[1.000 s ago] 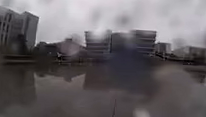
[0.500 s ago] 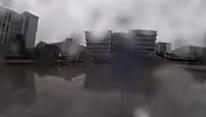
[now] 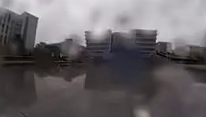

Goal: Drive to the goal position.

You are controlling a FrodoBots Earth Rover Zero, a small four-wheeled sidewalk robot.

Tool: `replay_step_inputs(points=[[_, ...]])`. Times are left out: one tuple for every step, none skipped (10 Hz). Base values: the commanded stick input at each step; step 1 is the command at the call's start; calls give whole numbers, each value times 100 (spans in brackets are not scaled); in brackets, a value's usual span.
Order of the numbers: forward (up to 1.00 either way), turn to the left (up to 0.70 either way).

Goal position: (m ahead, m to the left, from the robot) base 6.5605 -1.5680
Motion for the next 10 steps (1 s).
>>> replay_step_inputs(points=[[100, 0], [100, 0], [100, 0], [100, 0], [100, 0], [100, 0], [100, 0], [100, 0], [100, 0], [100, 0]])
